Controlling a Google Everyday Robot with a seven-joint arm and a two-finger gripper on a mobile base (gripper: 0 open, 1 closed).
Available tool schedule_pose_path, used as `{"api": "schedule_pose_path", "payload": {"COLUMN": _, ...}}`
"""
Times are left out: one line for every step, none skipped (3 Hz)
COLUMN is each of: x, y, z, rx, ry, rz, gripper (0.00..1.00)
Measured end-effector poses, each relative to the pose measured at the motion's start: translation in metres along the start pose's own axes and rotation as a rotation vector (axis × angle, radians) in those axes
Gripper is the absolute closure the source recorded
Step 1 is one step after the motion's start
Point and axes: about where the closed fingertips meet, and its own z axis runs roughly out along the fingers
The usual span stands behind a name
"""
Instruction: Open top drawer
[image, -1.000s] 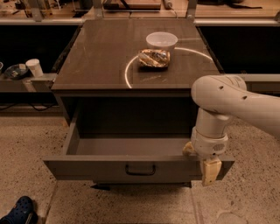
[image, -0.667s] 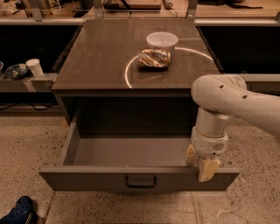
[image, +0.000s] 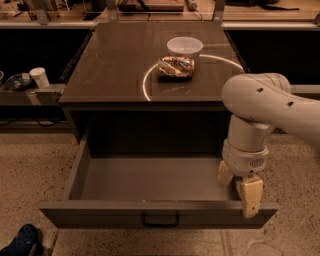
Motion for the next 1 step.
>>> {"api": "schedule_pose_path", "payload": {"x": 0.0, "y": 0.0, "z": 0.0, "rx": 0.0, "ry": 0.0, "rz": 0.0, "gripper": 0.09}}
